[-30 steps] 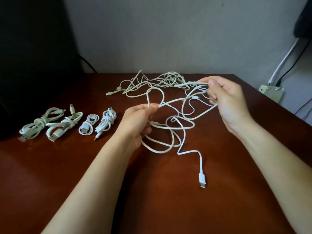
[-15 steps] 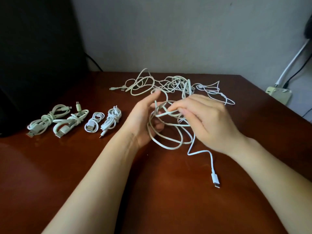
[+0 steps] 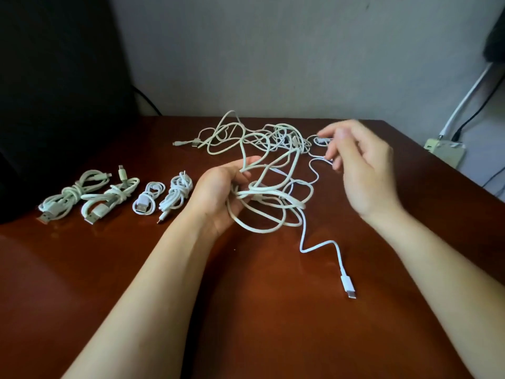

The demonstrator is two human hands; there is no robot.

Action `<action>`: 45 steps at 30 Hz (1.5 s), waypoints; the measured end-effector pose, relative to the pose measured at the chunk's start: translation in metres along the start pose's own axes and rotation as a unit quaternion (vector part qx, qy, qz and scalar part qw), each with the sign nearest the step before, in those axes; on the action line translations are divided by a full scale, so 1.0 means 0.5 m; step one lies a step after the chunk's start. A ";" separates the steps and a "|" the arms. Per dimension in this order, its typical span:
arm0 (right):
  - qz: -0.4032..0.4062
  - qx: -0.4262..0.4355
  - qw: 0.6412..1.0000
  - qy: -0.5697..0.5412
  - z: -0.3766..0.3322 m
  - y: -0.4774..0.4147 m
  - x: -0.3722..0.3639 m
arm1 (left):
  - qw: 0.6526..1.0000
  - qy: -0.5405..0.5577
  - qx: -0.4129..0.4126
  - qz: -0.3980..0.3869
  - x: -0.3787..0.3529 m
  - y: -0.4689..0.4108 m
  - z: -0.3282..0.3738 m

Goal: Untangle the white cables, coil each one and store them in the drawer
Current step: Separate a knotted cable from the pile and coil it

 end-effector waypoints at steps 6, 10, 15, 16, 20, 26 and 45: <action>-0.302 -0.163 0.939 0.017 0.090 0.039 -0.112 | 0.999 0.033 -0.024 -0.005 0.004 0.002 0.018; -0.379 -0.101 0.905 0.166 0.093 0.063 -0.136 | 0.998 0.051 -0.037 -0.026 -0.010 0.014 0.034; -0.334 -0.082 0.900 0.268 0.131 0.047 -0.113 | 0.995 0.079 -0.048 -0.043 -0.019 0.021 0.042; -0.327 -0.086 0.899 0.277 0.141 0.041 -0.106 | 0.995 0.073 -0.048 -0.041 -0.018 0.021 0.043; -0.261 -0.083 0.908 0.316 0.164 0.010 -0.073 | 0.998 0.042 -0.043 -0.024 -0.013 0.024 0.038; -0.059 -0.003 0.967 0.249 0.106 -0.023 -0.002 | 0.998 0.039 -0.044 -0.022 -0.013 0.025 0.037; -0.139 0.306 0.941 0.049 -0.131 0.111 -0.102 | 0.962 -0.219 -0.160 -0.033 -0.031 0.029 0.062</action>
Point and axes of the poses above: each hand's wrist, its own y-axis away from the middle knuckle, its own x-axis out of the back of the hand, z = x × y, the point moved 9 cm from there along -y, towards the middle knuckle, and after that the axes turned 6 degrees about -x, right-handed, at the moved point
